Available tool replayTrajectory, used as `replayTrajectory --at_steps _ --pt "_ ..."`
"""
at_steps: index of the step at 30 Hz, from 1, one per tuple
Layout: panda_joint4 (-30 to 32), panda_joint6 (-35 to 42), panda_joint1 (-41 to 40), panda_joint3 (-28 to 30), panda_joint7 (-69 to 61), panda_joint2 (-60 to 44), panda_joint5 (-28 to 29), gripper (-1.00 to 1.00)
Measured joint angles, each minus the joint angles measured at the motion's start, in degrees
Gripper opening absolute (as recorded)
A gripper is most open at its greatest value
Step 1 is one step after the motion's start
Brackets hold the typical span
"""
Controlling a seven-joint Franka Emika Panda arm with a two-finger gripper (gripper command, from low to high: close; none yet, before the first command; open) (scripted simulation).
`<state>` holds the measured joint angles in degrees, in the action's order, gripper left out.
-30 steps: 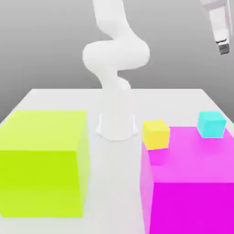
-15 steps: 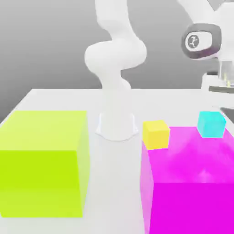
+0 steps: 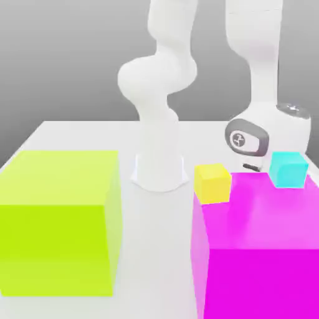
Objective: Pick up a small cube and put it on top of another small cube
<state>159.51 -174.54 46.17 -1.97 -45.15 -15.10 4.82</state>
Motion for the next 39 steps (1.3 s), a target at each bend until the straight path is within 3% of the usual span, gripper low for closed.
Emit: replayTrajectory --at_steps 4,11,21,32,36,37,39 --pt "-0.1 -0.2 0.2 0.3 0.1 -0.4 0.1 -1.00" --pt "1.9 10.3 -0.4 -2.2 -3.3 12.4 -4.0 -1.00" --pt "-12.1 33.7 -2.1 -1.2 13.3 24.9 -4.1 -1.00" --pt "-23.7 58.8 -11.3 0.9 39.8 36.3 -4.9 -1.00" --pt "-19.0 53.1 -12.7 1.4 42.4 34.1 -5.2 -1.00" --pt "-17.8 51.2 -12.8 1.4 42.5 33.4 -5.3 1.00" --pt "-17.8 51.3 -12.8 1.4 42.5 33.4 -5.3 1.00"
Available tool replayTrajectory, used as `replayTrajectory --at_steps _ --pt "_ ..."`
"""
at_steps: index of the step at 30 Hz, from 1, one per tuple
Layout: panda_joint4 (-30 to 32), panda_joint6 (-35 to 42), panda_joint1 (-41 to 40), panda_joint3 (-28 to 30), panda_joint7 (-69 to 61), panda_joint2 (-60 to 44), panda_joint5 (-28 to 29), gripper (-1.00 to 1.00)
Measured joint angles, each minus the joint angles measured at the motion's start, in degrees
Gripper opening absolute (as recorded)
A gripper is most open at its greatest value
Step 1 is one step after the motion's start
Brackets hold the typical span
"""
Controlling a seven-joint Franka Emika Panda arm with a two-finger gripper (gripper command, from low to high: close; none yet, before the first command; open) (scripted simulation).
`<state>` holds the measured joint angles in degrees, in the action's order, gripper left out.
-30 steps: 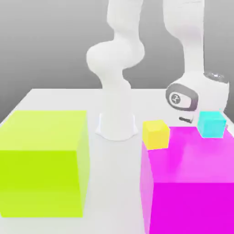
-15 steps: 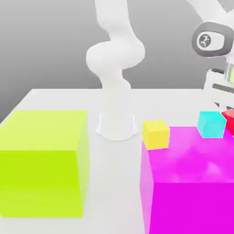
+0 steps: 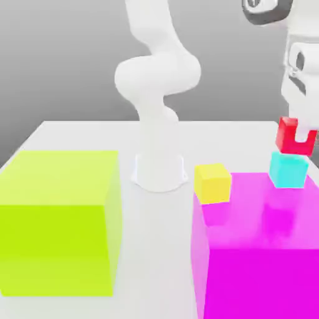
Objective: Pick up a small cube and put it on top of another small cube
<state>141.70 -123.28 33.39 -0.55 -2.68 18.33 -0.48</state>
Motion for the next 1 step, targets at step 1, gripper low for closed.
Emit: replayTrajectory --at_steps 1 --pt "0.0 0.0 0.0 0.0 0.0 0.0 0.0 1.00"
